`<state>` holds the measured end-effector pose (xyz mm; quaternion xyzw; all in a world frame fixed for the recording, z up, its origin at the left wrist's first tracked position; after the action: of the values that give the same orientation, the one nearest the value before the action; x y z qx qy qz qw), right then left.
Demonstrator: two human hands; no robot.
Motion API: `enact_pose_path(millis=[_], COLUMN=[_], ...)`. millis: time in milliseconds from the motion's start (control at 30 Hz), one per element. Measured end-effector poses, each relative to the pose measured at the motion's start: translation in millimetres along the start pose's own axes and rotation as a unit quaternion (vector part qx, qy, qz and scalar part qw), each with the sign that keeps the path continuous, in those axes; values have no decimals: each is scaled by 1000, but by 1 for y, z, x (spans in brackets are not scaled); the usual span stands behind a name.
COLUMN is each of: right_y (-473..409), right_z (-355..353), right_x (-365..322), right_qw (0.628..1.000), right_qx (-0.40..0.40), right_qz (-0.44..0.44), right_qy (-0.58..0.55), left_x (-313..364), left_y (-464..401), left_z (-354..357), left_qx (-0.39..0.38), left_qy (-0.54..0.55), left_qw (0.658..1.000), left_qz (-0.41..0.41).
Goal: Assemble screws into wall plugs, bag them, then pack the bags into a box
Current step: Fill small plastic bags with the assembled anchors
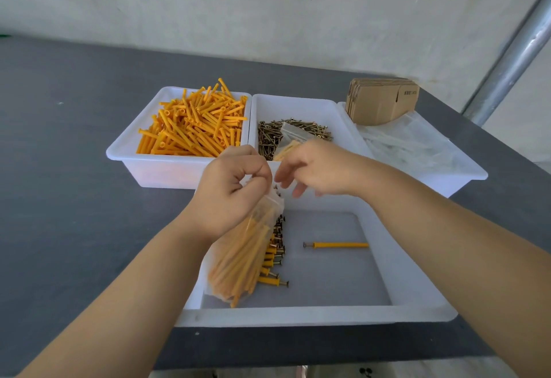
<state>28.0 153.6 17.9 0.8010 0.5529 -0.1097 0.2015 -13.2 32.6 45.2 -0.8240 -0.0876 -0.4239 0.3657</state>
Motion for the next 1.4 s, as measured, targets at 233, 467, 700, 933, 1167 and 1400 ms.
enact_pose_path(millis=[233,467,700,933,1167,1400], right_y=[1,10,5,11,27,18], right_z=[38,50,40,18,70,71], right_x=[9,-7,-2,5,47,44], right_qw=[978,977,994,987,943,958], right_qx=[-91,-152,-84,-19,-113,-59], right_qz=[36,5,14,-22,-25,-47], right_qy=[-185,-146,-65,-160,313,276], left_x=[2,1,1,-1,1,3], left_y=[-1,-1,-2,0,-1,0], left_z=[-1,2,1,0,3,0], left_qx=[3,-6,3,4,-4,7], left_qy=[-4,-8,0,4,13,14], left_qw=[1000,1000,1000,1000,1000,1000], left_qz=[3,5,4,-7,0,10])
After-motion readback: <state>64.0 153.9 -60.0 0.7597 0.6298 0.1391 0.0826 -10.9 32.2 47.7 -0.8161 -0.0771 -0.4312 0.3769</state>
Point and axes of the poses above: each hand's wrist, its own y-axis away from the middle knuckle, its own z-axis out of the palm, x = y × z, the point moved 10 cm from there along -y, towards the middle knuckle, and after that the axes turned 8 degrees about y, right-handed, at the moved point
